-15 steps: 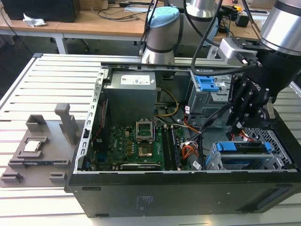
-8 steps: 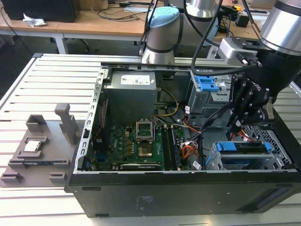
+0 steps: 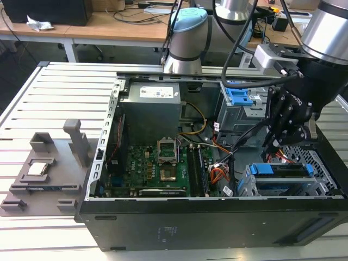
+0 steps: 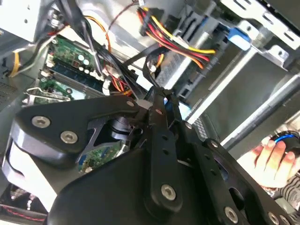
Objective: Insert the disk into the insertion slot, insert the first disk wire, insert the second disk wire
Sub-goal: 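Insert the second disk wire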
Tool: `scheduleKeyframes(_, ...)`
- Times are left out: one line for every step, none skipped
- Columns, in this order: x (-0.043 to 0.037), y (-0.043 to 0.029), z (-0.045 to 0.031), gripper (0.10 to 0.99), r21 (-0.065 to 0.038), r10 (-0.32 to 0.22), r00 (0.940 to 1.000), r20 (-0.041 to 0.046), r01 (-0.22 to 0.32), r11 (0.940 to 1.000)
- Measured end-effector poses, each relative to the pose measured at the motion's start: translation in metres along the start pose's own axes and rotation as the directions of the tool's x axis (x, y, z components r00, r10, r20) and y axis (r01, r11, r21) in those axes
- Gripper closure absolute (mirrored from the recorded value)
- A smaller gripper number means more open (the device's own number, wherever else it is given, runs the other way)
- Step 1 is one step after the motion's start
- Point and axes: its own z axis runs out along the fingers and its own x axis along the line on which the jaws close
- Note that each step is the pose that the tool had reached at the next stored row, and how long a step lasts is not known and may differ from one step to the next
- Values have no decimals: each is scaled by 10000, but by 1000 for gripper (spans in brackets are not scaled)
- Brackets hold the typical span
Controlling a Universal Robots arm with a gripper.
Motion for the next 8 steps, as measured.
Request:
scheduleKeyframes(63,-1,4,902,-1,-1,10000,9,1,10000)
scheduleKeyframes(124,-4,14,902,-2,-6,10000,71,6,10000)
scheduleKeyframes(169,-7,23,902,-3,-21,9996,278,21,10000)
scheduleKeyframes(203,-10,31,902,-4,-34,9989,467,34,10000)
scheduleKeyframes(226,-12,36,902,-4,-43,9982,597,43,10000)
scheduleKeyframes(258,-17,41,902,-5,-55,9971,757,56,10000)
scheduleKeyframes(295,-33,45,902,-8,-65,9959,906,66,10000)
scheduleKeyframes(309,-48,47,902,-12,-70,9951,982,72,10000)
